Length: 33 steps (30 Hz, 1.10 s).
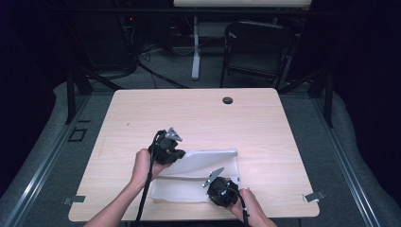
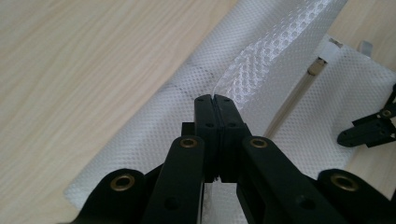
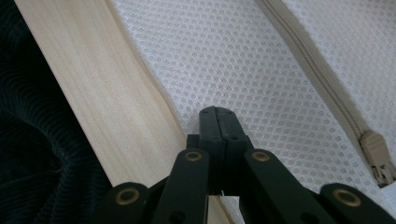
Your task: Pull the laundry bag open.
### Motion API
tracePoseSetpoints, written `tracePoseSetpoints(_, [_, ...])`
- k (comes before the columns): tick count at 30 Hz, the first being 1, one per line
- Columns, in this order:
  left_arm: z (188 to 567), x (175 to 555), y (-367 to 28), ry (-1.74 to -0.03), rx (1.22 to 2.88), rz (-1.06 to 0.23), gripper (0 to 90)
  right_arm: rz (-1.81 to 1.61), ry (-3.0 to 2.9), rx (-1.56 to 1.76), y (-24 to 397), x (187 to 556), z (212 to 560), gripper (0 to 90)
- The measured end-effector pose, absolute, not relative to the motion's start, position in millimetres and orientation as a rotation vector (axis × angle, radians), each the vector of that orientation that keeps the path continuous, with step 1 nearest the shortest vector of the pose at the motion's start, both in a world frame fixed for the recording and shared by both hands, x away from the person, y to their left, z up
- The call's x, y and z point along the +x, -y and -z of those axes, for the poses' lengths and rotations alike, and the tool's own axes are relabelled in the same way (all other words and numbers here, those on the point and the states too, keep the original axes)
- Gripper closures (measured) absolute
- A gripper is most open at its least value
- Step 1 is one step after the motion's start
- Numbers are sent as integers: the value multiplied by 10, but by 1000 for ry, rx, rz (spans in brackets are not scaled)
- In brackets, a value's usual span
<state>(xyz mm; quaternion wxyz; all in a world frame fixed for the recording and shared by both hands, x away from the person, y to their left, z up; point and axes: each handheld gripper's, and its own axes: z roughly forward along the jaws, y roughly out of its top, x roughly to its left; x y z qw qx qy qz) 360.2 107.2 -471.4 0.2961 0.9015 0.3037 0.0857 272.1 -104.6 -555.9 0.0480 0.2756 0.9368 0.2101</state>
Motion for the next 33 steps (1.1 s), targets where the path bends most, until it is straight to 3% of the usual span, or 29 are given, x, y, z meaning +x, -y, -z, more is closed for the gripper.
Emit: tracePoseSetpoints(33, [4383,4225,-952,-909,2331,-471,895,-635,-2898,852,1087,2718,5550,900])
